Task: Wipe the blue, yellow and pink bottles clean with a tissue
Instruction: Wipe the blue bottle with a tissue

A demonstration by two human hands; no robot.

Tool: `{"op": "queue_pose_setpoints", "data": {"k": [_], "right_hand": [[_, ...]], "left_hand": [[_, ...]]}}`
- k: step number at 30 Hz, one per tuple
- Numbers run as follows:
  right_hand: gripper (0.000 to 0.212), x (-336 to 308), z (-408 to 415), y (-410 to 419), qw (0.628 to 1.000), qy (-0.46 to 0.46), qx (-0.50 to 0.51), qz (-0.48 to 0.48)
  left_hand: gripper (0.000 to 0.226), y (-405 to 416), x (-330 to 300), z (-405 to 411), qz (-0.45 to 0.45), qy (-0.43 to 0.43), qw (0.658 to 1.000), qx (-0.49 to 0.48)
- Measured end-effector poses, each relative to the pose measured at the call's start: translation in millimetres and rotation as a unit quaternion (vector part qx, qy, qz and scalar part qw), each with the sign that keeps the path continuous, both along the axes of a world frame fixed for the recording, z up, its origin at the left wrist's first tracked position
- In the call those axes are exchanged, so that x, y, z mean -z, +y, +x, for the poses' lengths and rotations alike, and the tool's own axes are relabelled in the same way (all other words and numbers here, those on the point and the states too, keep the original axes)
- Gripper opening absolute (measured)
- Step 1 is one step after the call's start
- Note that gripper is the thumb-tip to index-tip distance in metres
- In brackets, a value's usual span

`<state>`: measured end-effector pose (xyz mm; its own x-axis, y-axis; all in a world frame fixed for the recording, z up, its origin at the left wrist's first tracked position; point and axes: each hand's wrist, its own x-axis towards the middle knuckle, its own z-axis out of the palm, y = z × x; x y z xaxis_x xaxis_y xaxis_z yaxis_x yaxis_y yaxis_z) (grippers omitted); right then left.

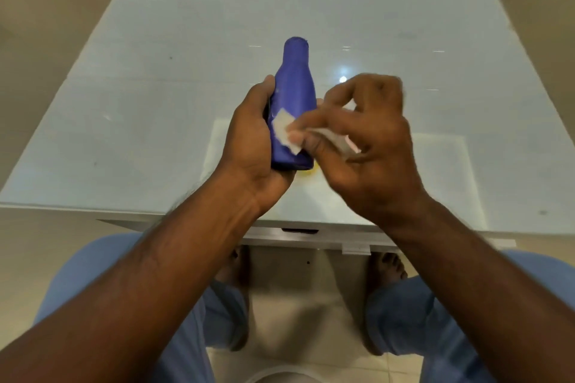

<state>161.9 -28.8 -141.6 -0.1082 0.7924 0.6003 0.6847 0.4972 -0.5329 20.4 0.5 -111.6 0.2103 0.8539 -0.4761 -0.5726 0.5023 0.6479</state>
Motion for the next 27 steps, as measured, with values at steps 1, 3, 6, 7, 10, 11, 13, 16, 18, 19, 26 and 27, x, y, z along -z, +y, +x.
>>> {"op": "queue_pose_setpoints", "data": {"k": [1,3,6,7,10,11,13,16,18,19,26,27], "right_hand": [[0.010,0,5,4,0.999,0.020,0.047,-0.010],[0.010,-3,11,7,0.997,0.035,0.065,-0.016],[0.010,-6,2,-3,0.999,-0.013,-0.031,0.008],[0.010,-5,-3,-5,0.998,-0.028,-0.052,0.017],[0.010,-1,0,5,0.999,0.024,0.029,-0.007],[0.011,-3,6,10,0.996,0.051,0.068,-0.015],[0.014,-7,14,15,0.993,0.064,0.102,-0.016],[0.010,-10,7,2,1.000,0.013,0.005,0.009],[0.009,-7,1,-3,0.998,-0.029,-0.041,0.032],[0.010,-4,3,0,0.999,-0.026,-0.025,0.027],[0.016,-9,15,5,0.998,0.023,0.058,-0.024],[0.014,-8,8,-2,1.000,0.003,0.010,-0.019]], "left_hand": [[0.030,-1,0,0,-0.002,0.008,1.000,0.003],[0.031,-2,2,0,0.001,0.018,1.000,0.008],[0.036,-2,1,-1,0.007,0.022,0.999,0.044],[0.036,-2,1,-2,0.010,0.027,0.998,0.055],[0.035,-5,1,0,0.029,0.052,0.995,0.081],[0.034,-6,2,2,0.036,0.072,0.993,0.084],[0.036,-8,4,4,0.044,0.113,0.989,0.088],[0.045,-7,5,4,0.042,0.118,0.988,0.092],[0.059,-5,5,2,0.041,0.131,0.986,0.099],[0.067,-5,6,1,0.048,0.142,0.983,0.106],[0.089,-8,7,7,0.067,0.186,0.970,0.140],[0.091,-7,6,6,0.066,0.171,0.973,0.137]]}}
